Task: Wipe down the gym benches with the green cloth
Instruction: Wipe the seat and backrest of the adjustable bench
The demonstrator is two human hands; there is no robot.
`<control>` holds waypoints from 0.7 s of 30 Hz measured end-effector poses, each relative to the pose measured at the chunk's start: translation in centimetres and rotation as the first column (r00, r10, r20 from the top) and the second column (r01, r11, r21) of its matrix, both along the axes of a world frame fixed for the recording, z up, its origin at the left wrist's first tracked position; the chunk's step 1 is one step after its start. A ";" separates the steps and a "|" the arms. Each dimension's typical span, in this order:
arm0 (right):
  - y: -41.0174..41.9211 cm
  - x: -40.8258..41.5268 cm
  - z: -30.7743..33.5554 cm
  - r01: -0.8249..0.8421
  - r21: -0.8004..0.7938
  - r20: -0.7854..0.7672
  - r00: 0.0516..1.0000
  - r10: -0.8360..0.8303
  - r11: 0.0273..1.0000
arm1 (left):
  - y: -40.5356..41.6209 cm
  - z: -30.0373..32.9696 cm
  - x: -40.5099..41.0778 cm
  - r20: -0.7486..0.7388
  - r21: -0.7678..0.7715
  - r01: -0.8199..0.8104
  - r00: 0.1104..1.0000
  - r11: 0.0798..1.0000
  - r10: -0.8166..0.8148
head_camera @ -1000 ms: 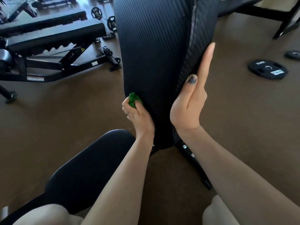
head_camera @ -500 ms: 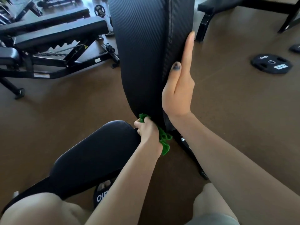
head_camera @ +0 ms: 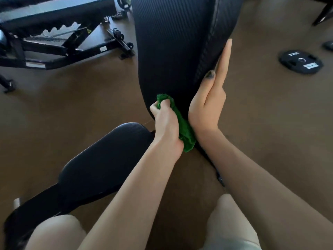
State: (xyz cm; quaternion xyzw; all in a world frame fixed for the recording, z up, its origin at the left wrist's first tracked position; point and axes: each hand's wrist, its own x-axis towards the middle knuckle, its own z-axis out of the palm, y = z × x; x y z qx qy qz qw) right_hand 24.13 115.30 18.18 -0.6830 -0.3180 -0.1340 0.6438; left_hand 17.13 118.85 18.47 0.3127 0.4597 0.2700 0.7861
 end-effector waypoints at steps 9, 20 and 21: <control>-3.5 -3.5 5.2 -0.145 -0.405 -0.740 0.633 -0.230 0.903 | 0.0 7.7 -3.8 -0.142 -0.265 0.278 0.936 0.923 -0.323; -13.6 -0.1 28.3 -0.604 0.072 -0.997 -0.044 0.057 0.794 | -1.6 31.8 -2.9 -0.247 -0.373 0.719 0.532 0.586 -0.810; -14.6 0.5 30.2 -0.621 0.069 -0.998 -0.042 0.054 0.780 | -1.9 34.0 -2.2 -0.251 -0.376 0.747 0.488 0.548 -0.836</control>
